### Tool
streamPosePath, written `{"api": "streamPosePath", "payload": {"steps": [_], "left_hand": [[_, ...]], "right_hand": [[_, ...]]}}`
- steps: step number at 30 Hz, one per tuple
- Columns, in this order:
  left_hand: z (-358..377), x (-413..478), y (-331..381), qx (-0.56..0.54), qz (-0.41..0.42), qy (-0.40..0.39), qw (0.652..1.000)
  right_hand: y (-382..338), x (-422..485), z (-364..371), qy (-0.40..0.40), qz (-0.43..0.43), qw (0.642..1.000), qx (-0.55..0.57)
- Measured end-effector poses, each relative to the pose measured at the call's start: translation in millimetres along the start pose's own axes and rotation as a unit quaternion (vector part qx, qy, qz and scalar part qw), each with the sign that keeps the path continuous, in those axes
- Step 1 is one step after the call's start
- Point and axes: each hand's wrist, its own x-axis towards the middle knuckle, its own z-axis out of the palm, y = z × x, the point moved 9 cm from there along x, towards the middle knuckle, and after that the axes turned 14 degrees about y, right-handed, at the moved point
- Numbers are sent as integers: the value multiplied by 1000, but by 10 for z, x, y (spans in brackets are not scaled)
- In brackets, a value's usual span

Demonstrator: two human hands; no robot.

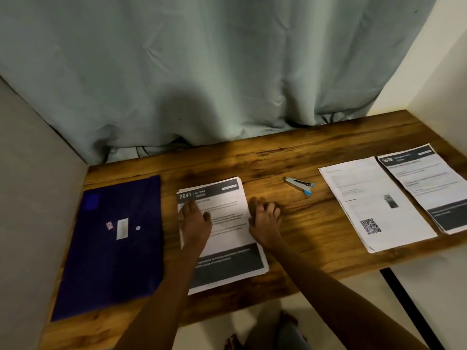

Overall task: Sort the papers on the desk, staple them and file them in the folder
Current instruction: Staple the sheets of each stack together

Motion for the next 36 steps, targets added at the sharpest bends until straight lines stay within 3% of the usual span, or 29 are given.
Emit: {"api": "streamPosePath", "payload": {"steps": [5,10,18,23,28,36], "left_hand": [[165,-4,851,-64,36,2,997],[549,-164,1673,-199,29,-41,979],[1304,-613,2505,-223,-24,-151,963],[1793,-898,2775,-180,-52,-240,953],[2131,-1118,2994,-193,-107,-282,934],[2324,-1148,3289,-256,-124,-250,926]], "right_hand": [[356,331,-474,36,-6,999,-4],[997,693,-944,68,14,998,-7],[2338,1084,-1412,112,102,989,-1],[3127,1162,-1683,156,160,975,-13],[3642,1200,-1765,132,221,966,-21],[3743,1306,-1653,78,222,972,-19]]}}
